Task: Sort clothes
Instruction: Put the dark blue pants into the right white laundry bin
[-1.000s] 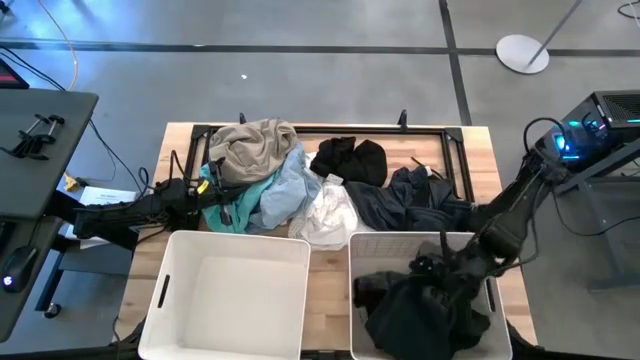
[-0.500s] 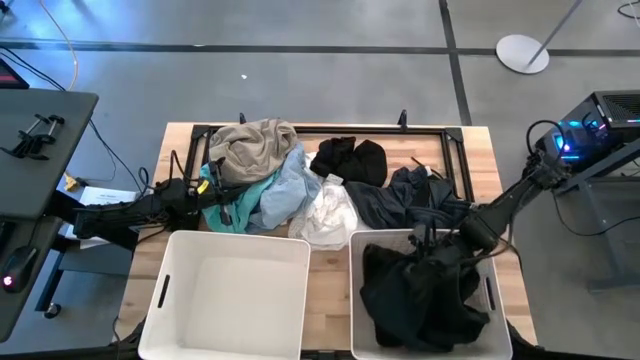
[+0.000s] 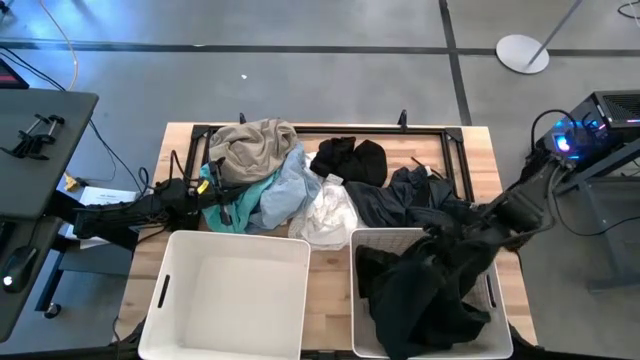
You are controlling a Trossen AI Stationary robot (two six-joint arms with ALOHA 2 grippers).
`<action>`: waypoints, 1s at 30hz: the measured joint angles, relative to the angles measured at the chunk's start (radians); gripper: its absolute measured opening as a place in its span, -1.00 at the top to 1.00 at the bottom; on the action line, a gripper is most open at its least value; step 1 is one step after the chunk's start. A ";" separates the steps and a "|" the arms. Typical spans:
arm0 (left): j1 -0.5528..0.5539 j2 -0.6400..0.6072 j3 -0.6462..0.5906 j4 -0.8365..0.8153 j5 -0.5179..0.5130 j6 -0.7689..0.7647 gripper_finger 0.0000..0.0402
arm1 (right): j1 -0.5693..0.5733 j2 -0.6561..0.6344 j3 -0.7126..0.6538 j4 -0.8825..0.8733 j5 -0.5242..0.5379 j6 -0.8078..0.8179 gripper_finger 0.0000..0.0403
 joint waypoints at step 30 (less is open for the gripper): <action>0.000 0.000 0.000 0.000 0.000 0.000 1.00 | -0.057 0.298 -0.244 0.063 -0.326 -0.142 1.00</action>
